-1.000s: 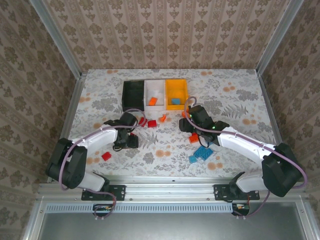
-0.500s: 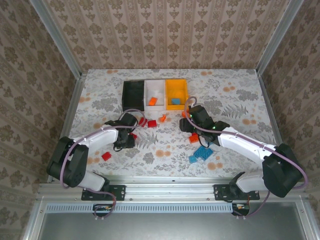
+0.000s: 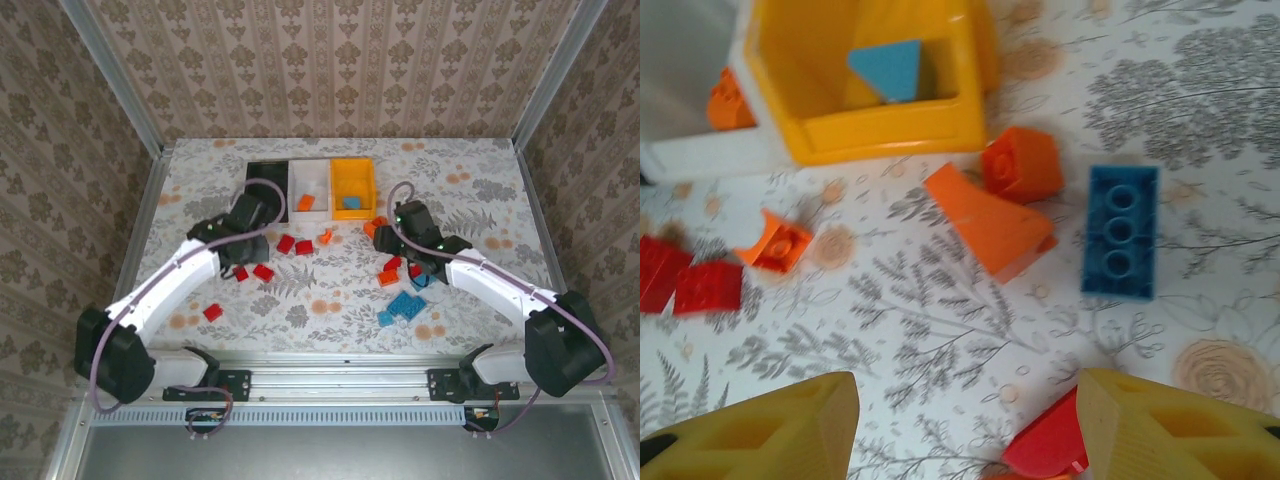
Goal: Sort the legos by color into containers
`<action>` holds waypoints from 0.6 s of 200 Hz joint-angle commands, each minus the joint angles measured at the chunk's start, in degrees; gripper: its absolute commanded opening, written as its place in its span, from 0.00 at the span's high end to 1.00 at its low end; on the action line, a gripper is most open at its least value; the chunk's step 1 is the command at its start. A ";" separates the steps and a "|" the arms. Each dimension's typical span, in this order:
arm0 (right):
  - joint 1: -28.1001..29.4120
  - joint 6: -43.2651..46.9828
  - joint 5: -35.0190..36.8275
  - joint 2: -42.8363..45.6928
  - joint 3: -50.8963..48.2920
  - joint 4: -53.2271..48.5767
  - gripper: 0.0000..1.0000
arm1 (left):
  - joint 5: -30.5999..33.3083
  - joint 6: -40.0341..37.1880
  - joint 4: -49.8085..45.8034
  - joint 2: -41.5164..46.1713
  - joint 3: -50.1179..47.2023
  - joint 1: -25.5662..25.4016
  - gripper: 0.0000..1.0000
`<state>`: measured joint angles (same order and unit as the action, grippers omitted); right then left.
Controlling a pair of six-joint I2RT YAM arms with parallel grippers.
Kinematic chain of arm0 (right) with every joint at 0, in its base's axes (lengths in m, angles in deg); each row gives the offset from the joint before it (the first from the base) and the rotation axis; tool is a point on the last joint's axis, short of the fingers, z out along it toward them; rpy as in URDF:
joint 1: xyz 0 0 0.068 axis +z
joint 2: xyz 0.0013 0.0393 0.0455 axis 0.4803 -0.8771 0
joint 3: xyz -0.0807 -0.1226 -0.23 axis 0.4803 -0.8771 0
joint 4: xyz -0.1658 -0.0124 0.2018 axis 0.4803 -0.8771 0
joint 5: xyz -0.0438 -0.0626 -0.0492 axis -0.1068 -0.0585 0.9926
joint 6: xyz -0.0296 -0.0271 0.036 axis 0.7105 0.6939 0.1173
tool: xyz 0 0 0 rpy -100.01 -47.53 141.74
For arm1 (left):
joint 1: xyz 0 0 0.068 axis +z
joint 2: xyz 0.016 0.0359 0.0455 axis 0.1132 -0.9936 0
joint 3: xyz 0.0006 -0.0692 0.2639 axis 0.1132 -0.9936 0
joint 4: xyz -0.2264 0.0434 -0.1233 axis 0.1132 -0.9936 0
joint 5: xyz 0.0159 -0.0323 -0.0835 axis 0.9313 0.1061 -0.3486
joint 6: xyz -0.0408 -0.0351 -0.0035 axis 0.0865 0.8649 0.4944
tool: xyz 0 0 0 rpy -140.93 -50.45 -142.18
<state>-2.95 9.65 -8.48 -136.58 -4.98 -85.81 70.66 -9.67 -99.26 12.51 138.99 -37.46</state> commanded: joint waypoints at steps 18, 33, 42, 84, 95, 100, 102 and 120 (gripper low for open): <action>-5.52 -3.78 -5.17 1.19 -1.18 -0.06 0.40 | -6.95 -8.43 -0.22 -17.99 19.08 8.37 0.72; -6.64 -3.89 -5.96 1.61 -1.95 0.41 0.40 | -9.06 -9.27 -2.34 -27.16 27.45 10.54 0.73; -7.26 -3.63 -6.51 1.93 -2.20 0.49 0.40 | -9.07 -10.34 -4.41 -32.28 32.76 11.09 0.75; -10.40 -1.17 -8.60 0.86 -0.31 -1.19 0.39 | -6.53 -10.89 -8.85 -46.60 48.32 11.58 0.75; -10.52 -1.10 -9.01 0.43 -0.40 -0.94 0.39 | -6.33 -10.91 -9.84 -48.71 50.92 11.76 0.74; -10.38 -1.06 -9.20 0.29 -0.60 -0.70 0.39 | -6.49 -11.17 -10.21 -49.59 51.76 11.71 0.74; -10.45 -1.05 -9.35 0.20 -0.66 -0.64 0.38 | -6.62 -11.28 -10.29 -49.90 52.11 11.71 0.73; -10.39 -0.89 -9.75 -0.30 -1.23 -0.05 0.39 | -7.50 -11.62 -11.78 -51.92 54.10 11.71 0.69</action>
<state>-13.31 7.38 -16.15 -136.10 -6.49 -85.86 64.25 -19.47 -106.10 -38.46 188.89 -26.01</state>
